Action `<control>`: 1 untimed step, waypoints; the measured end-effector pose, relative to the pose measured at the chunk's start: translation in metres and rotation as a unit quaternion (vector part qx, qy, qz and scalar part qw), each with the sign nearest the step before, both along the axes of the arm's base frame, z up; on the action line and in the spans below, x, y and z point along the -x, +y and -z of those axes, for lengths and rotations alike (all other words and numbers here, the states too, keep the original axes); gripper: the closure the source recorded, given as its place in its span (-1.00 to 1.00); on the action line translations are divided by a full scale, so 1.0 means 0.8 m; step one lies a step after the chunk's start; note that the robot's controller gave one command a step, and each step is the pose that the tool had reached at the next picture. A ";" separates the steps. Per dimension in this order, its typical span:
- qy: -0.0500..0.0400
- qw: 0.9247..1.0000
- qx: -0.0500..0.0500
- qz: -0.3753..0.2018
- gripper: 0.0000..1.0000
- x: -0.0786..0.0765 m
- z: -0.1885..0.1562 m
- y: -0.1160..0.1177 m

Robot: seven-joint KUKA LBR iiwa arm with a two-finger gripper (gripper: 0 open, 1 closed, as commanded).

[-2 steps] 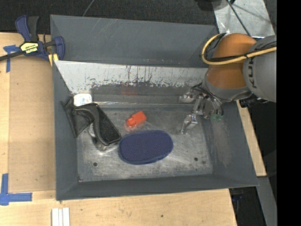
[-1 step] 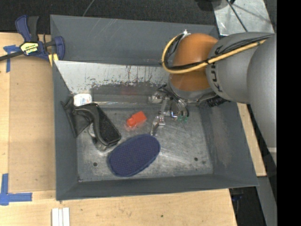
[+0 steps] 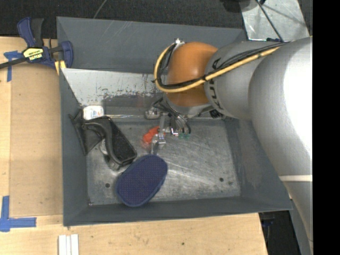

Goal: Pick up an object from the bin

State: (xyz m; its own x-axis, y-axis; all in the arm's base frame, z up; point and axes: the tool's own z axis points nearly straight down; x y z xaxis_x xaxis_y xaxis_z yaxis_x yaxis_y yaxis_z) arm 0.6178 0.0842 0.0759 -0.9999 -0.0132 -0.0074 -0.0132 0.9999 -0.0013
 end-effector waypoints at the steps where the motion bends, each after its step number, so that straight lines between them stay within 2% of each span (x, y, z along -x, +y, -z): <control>1: -0.005 1.000 -0.001 0.002 1.00 -0.004 -0.005 -0.001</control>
Offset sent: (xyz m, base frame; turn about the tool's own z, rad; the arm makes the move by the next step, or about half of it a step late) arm 0.0000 0.0000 0.0000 0.0000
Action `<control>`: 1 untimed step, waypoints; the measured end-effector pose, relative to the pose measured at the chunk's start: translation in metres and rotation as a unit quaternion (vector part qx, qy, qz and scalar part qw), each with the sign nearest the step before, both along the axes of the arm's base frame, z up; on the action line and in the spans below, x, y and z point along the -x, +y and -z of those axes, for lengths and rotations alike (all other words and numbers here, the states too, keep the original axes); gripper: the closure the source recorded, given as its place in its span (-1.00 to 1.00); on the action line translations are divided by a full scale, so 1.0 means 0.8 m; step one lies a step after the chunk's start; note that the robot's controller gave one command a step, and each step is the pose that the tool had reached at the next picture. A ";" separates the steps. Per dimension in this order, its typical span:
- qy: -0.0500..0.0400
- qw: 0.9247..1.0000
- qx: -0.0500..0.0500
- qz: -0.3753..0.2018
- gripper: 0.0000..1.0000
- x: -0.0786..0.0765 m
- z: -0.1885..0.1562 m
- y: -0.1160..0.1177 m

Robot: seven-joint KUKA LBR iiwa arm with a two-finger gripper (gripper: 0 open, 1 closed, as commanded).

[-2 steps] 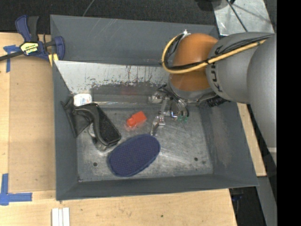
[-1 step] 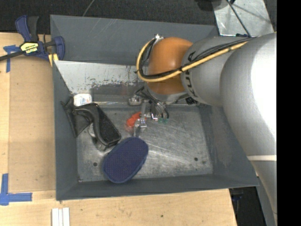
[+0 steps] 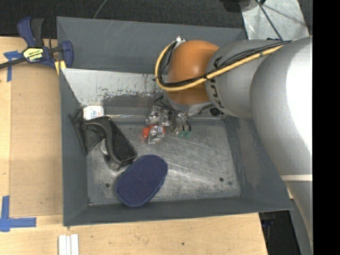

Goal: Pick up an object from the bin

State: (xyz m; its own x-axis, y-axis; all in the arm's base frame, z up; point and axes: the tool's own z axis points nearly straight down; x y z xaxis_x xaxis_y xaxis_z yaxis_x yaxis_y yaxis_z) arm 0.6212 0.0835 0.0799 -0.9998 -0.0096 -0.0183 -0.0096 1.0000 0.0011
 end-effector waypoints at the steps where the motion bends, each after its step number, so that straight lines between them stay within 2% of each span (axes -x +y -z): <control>1: 0.004 1.000 -0.001 -0.002 1.00 0.046 -0.173 0.034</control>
Offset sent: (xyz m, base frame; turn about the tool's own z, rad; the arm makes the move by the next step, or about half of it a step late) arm -0.0389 0.0266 0.1328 -0.0022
